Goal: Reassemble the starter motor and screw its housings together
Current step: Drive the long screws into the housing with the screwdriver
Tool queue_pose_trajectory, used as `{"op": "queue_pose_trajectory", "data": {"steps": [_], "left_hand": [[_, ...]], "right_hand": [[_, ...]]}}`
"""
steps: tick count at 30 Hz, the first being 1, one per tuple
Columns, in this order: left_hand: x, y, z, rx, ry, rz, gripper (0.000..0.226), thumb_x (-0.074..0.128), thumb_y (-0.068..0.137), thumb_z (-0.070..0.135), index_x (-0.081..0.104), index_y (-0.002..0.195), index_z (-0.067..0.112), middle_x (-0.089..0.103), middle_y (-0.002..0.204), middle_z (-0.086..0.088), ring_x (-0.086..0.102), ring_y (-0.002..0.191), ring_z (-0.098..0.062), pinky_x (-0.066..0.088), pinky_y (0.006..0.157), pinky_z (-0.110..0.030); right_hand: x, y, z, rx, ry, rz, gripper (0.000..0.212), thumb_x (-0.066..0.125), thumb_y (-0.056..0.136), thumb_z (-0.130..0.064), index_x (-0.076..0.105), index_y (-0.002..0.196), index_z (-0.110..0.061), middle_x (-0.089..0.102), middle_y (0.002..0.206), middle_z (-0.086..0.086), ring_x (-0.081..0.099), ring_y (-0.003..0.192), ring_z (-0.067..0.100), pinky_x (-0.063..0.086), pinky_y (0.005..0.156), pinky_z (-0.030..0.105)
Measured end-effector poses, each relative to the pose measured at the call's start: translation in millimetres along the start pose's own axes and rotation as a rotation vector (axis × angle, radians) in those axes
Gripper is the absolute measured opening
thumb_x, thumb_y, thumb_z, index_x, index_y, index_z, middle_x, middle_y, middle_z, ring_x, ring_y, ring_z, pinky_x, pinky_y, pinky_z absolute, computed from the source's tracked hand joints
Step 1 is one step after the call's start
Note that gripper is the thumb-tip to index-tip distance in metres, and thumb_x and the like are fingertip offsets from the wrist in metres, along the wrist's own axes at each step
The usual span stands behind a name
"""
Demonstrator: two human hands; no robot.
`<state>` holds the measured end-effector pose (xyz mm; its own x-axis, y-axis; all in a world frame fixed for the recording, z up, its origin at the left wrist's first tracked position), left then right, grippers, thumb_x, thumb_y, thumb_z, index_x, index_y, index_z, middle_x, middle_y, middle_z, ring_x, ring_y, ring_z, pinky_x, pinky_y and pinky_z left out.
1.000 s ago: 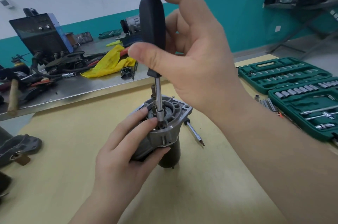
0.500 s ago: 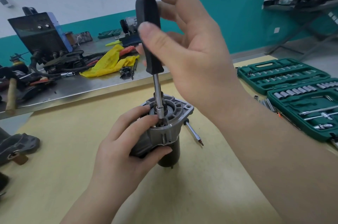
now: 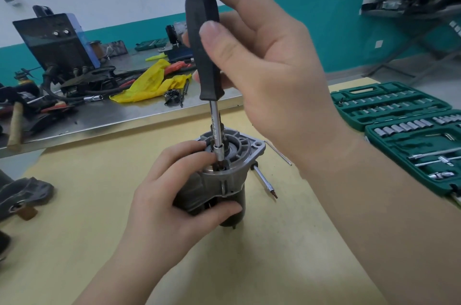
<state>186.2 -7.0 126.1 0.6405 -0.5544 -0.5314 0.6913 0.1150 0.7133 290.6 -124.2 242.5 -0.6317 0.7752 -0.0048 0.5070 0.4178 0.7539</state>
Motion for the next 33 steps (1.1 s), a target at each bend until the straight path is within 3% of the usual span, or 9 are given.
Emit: {"op": "queue_pose_trajectory", "data": {"steps": [3,6,11,15,18,22,26,30,33], "left_hand": [[-7,11,1,-0.105,-0.105,0.025,0.045,0.083,0.075,0.064,0.071,0.115,0.048,0.069,0.122,0.018,0.066,0.118,-0.005,0.046,0.094,-0.009],[-6,17,-3,-0.216,-0.159,0.041,0.039,0.087,0.076,0.059,0.077,0.110,0.043,0.071,0.110,0.011,0.069,0.107,-0.010,0.048,0.083,-0.009],[0,18,-10,-0.332,-0.218,0.044,0.016,0.092,0.075,0.044,0.084,0.084,0.034,0.071,0.108,0.012,0.070,0.105,-0.009,0.060,0.082,-0.033],[-4,15,-16,-0.385,-0.238,0.051,0.012,0.091,0.072,0.038,0.083,0.080,0.033,0.069,0.109,0.012,0.070,0.102,-0.007,0.056,0.078,-0.018],[-7,9,-22,-0.414,-0.248,0.059,0.010,0.087,0.071,0.037,0.084,0.079,0.033,0.069,0.110,0.013,0.070,0.098,-0.005,0.061,0.076,-0.030],[-9,6,-25,-0.420,-0.260,0.065,0.027,0.085,0.067,0.053,0.085,0.084,0.032,0.069,0.114,0.011,0.070,0.106,-0.007,0.062,0.085,-0.046],[-9,5,-31,-0.427,-0.327,0.046,0.027,0.085,0.065,0.053,0.085,0.082,0.031,0.066,0.125,0.011,0.068,0.121,-0.011,0.063,0.089,-0.055],[-9,5,-36,-0.438,-0.369,0.019,0.031,0.087,0.064,0.051,0.086,0.083,0.026,0.063,0.137,0.012,0.064,0.132,-0.016,0.062,0.091,-0.060],[-8,6,-35,-0.432,-0.373,0.021,0.028,0.087,0.064,0.050,0.085,0.081,0.028,0.066,0.134,0.012,0.064,0.132,-0.014,0.061,0.095,-0.060]], "right_hand": [[3,-2,-3,-0.029,-0.034,0.007,0.049,0.068,0.100,-0.005,0.053,0.146,-0.009,0.068,0.094,0.005,0.066,0.078,0.022,0.063,0.078,0.048],[6,-3,1,-0.005,-0.029,-0.003,0.053,0.069,0.100,-0.006,0.051,0.149,-0.013,0.065,0.089,0.003,0.062,0.074,0.030,0.062,0.077,0.050],[-2,-8,10,0.053,-0.018,0.024,0.060,0.069,0.101,-0.004,0.046,0.154,-0.015,0.066,0.092,0.008,0.062,0.075,0.016,0.062,0.081,0.048],[-12,-20,26,0.139,-0.062,0.030,0.057,0.069,0.101,-0.016,0.046,0.154,-0.020,0.073,0.108,0.009,0.072,0.097,0.019,0.062,0.090,0.044],[-34,-48,46,0.229,-0.083,0.099,0.054,0.069,0.098,-0.032,0.052,0.150,-0.027,0.072,0.119,-0.004,0.069,0.113,0.010,0.059,0.092,0.030],[-26,-97,91,0.417,-0.089,-0.052,0.077,0.081,0.078,-0.053,0.045,0.147,-0.055,0.060,0.140,-0.024,0.058,0.133,0.003,0.054,0.107,0.040],[0,-124,126,0.535,0.047,-0.188,0.085,0.089,0.077,-0.025,0.047,0.145,-0.052,0.066,0.140,-0.009,0.067,0.128,0.020,0.055,0.108,0.054],[10,-140,152,0.614,0.047,-0.243,0.110,0.093,0.072,-0.015,0.031,0.155,-0.053,0.063,0.146,-0.014,0.060,0.136,0.013,0.048,0.115,0.050],[20,-152,168,0.645,-0.054,-0.284,0.087,0.094,0.067,-0.030,0.051,0.140,-0.050,0.066,0.137,-0.021,0.062,0.128,0.001,0.055,0.105,0.038]]}}
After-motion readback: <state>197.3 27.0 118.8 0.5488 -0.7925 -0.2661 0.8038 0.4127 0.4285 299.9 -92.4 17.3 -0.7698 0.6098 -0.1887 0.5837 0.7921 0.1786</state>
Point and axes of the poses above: each hand's wrist, its own y-axis towards the middle knuckle, its own x-axis out of the palm, z = x × y, the point moved 10 cm from there along y, towards the middle knuckle
